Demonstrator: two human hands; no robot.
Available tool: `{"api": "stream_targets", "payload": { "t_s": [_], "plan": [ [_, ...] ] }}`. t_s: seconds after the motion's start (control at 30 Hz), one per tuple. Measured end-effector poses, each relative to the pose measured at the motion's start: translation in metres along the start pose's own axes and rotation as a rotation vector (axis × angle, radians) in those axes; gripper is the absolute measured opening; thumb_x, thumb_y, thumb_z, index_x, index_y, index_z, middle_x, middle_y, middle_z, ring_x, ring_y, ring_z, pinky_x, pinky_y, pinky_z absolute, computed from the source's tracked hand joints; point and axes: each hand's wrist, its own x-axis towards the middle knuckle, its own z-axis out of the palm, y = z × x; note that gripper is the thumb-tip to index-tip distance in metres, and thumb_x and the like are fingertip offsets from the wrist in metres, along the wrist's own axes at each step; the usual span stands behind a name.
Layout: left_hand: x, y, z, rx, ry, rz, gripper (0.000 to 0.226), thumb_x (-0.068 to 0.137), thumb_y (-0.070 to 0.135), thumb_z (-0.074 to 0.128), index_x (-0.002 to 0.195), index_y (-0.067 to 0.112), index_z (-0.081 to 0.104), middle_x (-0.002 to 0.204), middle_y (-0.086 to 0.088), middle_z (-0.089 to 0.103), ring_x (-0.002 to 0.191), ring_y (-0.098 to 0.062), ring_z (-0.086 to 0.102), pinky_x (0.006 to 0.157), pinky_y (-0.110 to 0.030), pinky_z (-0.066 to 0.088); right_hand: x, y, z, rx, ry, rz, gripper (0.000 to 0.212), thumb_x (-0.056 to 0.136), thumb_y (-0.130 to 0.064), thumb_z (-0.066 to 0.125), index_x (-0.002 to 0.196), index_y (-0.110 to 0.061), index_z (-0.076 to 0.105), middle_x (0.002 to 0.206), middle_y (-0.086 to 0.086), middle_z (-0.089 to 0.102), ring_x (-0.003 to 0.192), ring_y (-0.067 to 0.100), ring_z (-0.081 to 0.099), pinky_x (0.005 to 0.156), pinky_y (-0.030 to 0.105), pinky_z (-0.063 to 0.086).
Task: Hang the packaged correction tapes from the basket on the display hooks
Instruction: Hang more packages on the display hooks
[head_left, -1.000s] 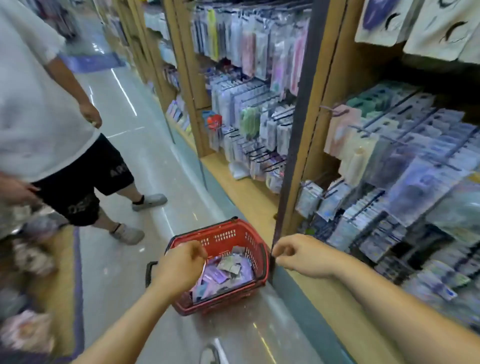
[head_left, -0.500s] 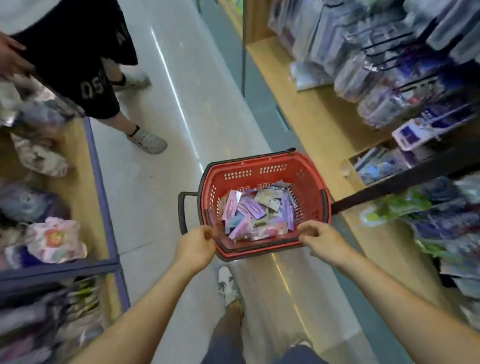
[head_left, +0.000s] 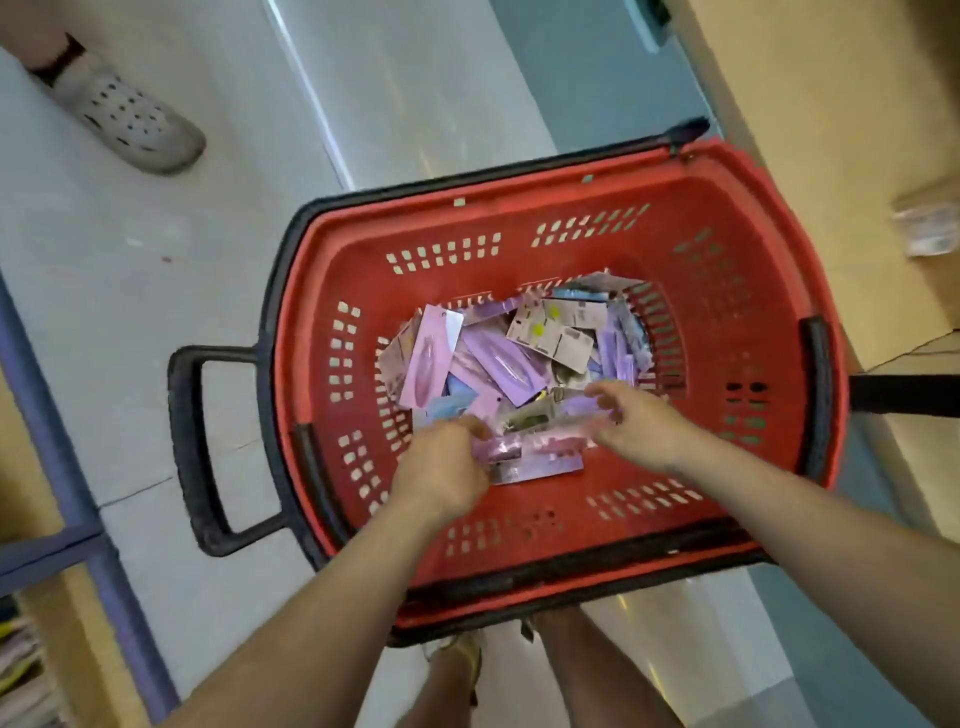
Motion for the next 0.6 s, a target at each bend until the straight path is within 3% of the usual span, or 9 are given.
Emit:
{"api": "stream_targets", "payload": {
  "t_s": [0.17, 0.27, 0.33, 0.43, 0.6],
  "plan": [
    [0.098, -0.015, 0.062, 0.323, -0.176, 0.033, 0.061, 0.078, 0.031, 0.063, 0.137, 0.029, 0.047, 0.134, -0.006, 0.045, 0.130, -0.034, 0.039, 0.107, -0.044, 0.040, 0.096, 0.039, 0.032, -0.273, -0.112, -0.059, 0.085, 0.087, -0.026, 0.070, 0.156, -0.018, 0.020, 0.158, 0.012, 0.030, 0.140, 0.029, 0.039, 0.110, 0.034, 0.038],
    [0.127, -0.026, 0.087, 0.420, -0.151, 0.005, 0.057, 0.085, 0.034, 0.064, 0.138, 0.031, 0.044, 0.140, -0.010, 0.031, 0.134, -0.038, 0.025, 0.107, -0.051, 0.039, 0.123, 0.050, 0.047, -0.482, -0.171, -0.101, 0.106, 0.080, -0.051, 0.075, 0.157, -0.029, 0.007, 0.163, 0.007, 0.012, 0.150, 0.027, 0.017, 0.116, 0.048, 0.031],
    [0.134, -0.029, 0.098, 0.435, -0.072, 0.014, 0.049, 0.089, 0.036, 0.064, 0.134, 0.032, 0.045, 0.138, -0.011, 0.030, 0.131, -0.038, 0.027, 0.102, -0.051, 0.043, 0.136, 0.054, 0.055, -0.582, -0.166, -0.130, 0.104, 0.076, -0.058, 0.075, 0.155, -0.036, 0.011, 0.157, 0.003, 0.020, 0.146, 0.027, 0.025, 0.108, 0.053, 0.035],
    [0.138, -0.024, 0.100, 0.501, 0.000, 0.048, 0.040, 0.093, 0.024, 0.057, 0.132, 0.023, 0.049, 0.134, -0.014, 0.035, 0.127, -0.038, 0.034, 0.097, -0.049, 0.045, 0.146, 0.058, 0.059, -0.625, -0.150, -0.239, 0.096, 0.067, -0.073, 0.071, 0.146, -0.036, 0.028, 0.133, 0.005, 0.040, 0.124, 0.031, 0.050, 0.101, 0.049, 0.040],
    [0.134, -0.011, 0.100, 0.714, 0.153, 0.116, 0.026, 0.092, 0.020, 0.053, 0.115, 0.017, 0.066, 0.128, -0.008, 0.044, 0.124, -0.033, 0.036, 0.096, -0.047, 0.033, 0.142, 0.061, 0.052, -0.656, -0.166, -0.369, 0.080, 0.073, -0.076, 0.060, 0.135, -0.027, 0.045, 0.120, 0.008, 0.047, 0.107, 0.034, 0.056, 0.087, 0.039, 0.049]
  ]
}}
